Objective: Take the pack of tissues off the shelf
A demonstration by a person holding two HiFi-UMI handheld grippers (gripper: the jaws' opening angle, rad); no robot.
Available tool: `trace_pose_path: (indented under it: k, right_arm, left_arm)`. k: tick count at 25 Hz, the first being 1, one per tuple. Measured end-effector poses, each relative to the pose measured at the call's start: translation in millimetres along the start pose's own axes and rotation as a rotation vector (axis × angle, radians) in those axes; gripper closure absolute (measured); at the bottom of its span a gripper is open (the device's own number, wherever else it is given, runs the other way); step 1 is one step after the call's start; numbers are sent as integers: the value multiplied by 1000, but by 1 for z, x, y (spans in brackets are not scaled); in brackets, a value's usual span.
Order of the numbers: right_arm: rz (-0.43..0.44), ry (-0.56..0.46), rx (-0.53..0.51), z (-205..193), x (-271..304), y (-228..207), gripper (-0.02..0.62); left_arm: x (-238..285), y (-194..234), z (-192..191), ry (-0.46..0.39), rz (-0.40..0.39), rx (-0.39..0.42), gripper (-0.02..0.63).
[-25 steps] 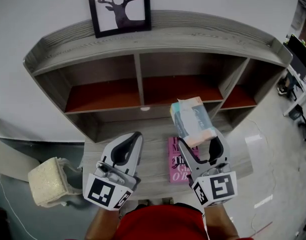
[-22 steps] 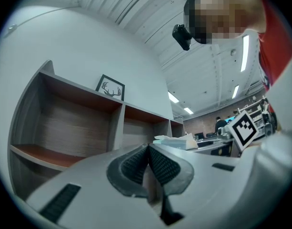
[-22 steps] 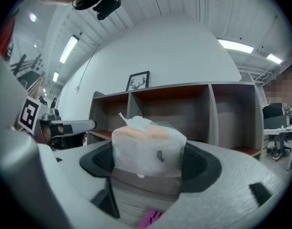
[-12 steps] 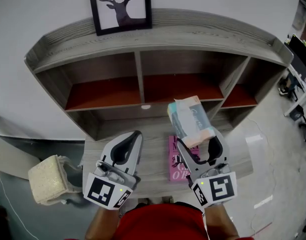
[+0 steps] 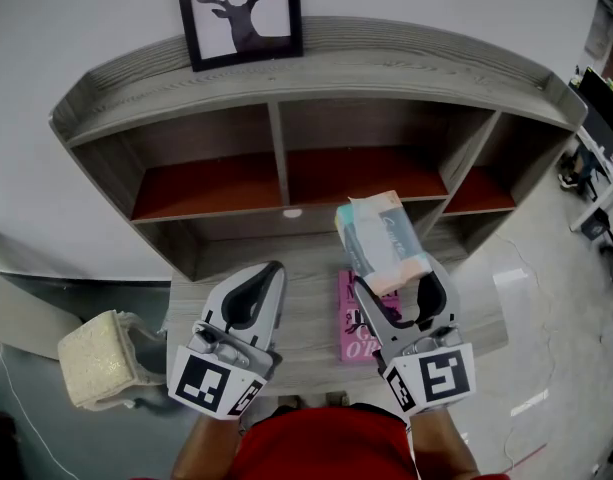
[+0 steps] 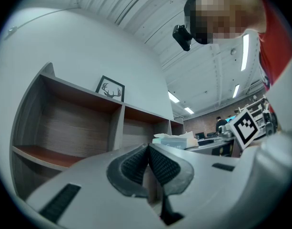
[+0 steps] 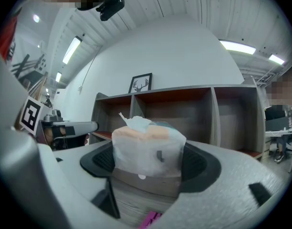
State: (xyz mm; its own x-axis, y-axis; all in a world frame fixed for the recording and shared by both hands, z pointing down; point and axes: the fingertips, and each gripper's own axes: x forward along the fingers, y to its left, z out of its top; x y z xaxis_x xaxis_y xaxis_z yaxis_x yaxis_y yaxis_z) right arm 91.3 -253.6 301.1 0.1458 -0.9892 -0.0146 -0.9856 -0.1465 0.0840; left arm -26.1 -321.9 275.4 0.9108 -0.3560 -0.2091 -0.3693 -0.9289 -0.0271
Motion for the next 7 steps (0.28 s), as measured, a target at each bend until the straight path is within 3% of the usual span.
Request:
trace_pose_path:
  k: [7]
  right_arm:
    - [-2,0,0,1,0,1,210]
  left_arm:
    - [0,-1,0,0,-2,-1,597]
